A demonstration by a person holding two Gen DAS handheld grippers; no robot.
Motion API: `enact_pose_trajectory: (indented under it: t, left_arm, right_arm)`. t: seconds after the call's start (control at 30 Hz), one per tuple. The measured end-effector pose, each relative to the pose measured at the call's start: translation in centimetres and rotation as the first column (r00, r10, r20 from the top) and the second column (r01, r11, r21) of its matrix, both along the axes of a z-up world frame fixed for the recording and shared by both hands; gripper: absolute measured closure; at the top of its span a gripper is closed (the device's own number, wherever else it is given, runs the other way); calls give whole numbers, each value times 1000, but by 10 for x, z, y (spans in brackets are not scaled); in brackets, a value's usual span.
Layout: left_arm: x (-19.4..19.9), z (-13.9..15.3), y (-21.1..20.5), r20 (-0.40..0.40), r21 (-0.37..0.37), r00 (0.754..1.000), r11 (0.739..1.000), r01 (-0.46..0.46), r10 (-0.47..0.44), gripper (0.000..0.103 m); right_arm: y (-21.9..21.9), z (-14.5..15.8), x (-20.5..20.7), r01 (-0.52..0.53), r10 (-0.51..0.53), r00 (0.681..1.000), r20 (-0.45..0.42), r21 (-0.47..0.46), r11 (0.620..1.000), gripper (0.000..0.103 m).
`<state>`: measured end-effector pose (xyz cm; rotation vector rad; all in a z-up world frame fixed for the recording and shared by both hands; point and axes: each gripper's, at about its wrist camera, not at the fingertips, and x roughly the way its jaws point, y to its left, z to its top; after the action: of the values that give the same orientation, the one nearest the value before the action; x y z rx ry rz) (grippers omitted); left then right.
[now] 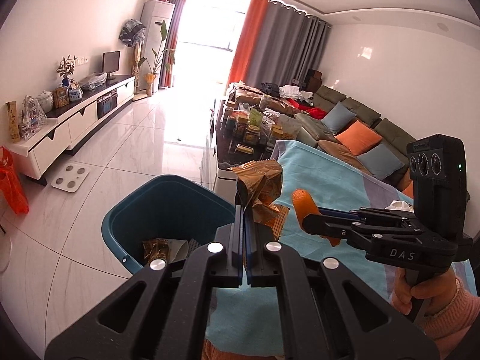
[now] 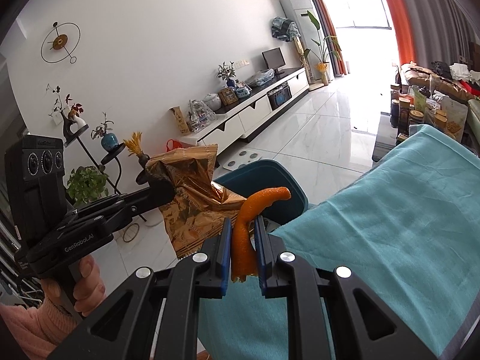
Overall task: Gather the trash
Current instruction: 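Carry the foil wrapper and orange peel over the teal bin and open both grippers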
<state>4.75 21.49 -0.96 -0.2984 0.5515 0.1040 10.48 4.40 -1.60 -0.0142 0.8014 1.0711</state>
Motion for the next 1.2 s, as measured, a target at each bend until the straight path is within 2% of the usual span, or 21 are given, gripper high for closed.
enact_pose_trajectory:
  t: [0.5, 1.2]
  left_arm:
    - [9, -2, 6, -13, 20, 999, 999, -32, 32, 102]
    - [29, -15, 20, -40, 7, 997, 998, -67, 67, 102]
  right_arm:
    - [22, 0, 7, -13, 13, 1000, -10, -14, 1000, 89]
    - [47, -8, 17, -19, 18, 999, -32, -32, 999, 89]
